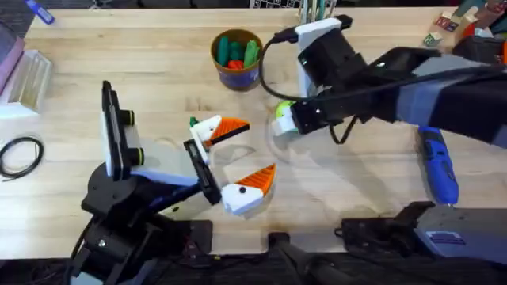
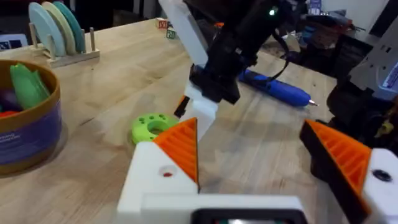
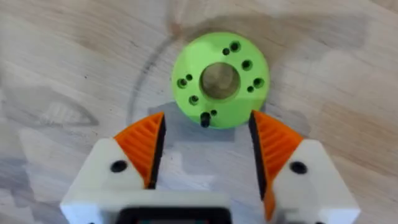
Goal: Pick up the gripper from the table and insert it into the empty holder that is missing its gripper. Then pick up a screw, insert it into the mounting hole, and use the screwdriver to tighten it. Finally, clean up the table by picking up the vegetable and placing it into the bucket.
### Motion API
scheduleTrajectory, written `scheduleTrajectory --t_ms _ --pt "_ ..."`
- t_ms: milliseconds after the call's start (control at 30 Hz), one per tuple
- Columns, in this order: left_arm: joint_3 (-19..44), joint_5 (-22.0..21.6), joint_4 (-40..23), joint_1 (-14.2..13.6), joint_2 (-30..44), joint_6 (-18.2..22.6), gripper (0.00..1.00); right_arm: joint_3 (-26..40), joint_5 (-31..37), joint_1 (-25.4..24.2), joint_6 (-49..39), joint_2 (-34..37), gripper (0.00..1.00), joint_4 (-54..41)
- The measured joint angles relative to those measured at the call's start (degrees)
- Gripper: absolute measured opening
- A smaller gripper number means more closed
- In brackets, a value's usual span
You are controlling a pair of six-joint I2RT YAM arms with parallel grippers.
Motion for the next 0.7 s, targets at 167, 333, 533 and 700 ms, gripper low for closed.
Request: scheduleTrajectory --t_ms 167,333,533,700 --pt "0.0 0.0 -0.01 0.0 0.0 0.0 0.986 0.0 0.37 0.19 0.43 1.48 0.577 0.75" --pt "0.0 0.0 -0.01 0.0 0.0 0.0 0.986 0.0 0.5 0.21 0.93 1.54 0.334 1.34" --pt "0.0 0.0 -0.01 0.0 0.0 0.0 0.986 0.08 0.9 0.2 0.91 2.68 0.279 1.52" --pt "0.0 0.0 -0.01 0.0 0.0 0.0 0.986 0.13 1.16 0.21 1.1 2.7 0.08 1.28"
